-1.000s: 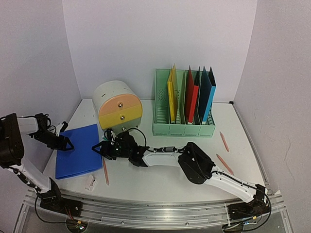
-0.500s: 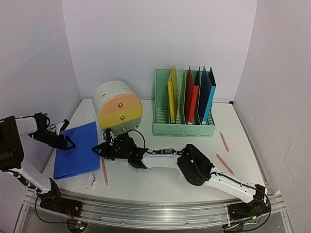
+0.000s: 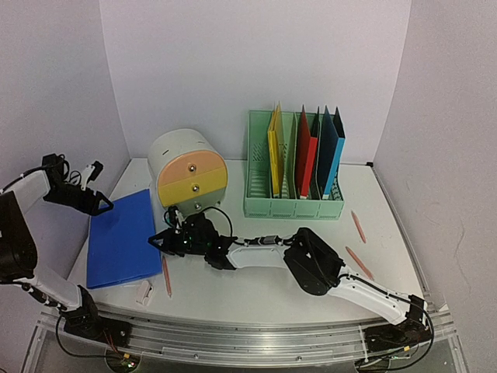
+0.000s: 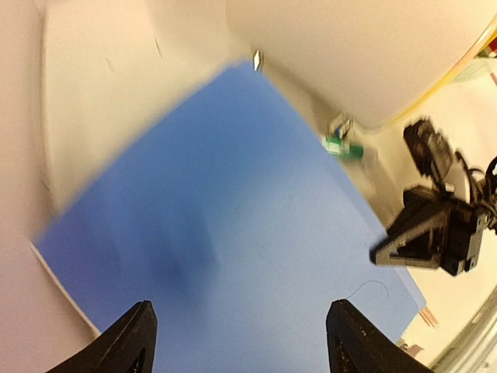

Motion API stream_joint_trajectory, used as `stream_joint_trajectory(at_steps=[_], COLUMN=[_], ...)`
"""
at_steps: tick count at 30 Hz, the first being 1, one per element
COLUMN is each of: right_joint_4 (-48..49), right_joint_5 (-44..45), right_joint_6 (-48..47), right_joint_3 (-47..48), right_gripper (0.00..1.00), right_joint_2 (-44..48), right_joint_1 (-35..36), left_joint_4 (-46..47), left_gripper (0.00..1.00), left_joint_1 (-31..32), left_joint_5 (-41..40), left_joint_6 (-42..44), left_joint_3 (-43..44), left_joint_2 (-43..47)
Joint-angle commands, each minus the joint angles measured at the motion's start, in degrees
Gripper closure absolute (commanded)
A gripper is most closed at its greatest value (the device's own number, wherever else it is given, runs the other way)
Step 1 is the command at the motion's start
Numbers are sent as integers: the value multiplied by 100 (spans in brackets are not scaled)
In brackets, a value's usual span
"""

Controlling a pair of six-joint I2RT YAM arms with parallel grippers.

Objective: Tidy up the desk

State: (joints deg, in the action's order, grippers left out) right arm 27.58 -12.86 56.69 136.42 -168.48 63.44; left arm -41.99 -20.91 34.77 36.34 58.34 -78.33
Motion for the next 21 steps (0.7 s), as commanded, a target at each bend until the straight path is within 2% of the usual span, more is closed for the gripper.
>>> stream_joint_trajectory(at_steps=[1, 5, 13, 21], right_joint_4=[139, 139, -26, -530], right_joint_5=[-53, -18, -33, 73], right_joint_6=[-1082, -1543, -2069, -2677], right_joint_3=[-325, -541, -315, -764], right_gripper=[100, 100, 100, 100], right_joint_2=[1154, 1579, 2074, 2650], right_joint_1=[146, 164, 201, 235], left_joint_4=[-585, -985, -1858, -3398], left_gripper=[22, 19, 17, 15], left_joint_1=[1, 12, 16, 103], left_joint_5=[734, 1046, 1754, 2304], left_joint_6=[1006, 1653, 2707, 4913], left_joint_3=[1045, 1775, 2815, 4003], left_joint_2=[231, 236, 404, 653])
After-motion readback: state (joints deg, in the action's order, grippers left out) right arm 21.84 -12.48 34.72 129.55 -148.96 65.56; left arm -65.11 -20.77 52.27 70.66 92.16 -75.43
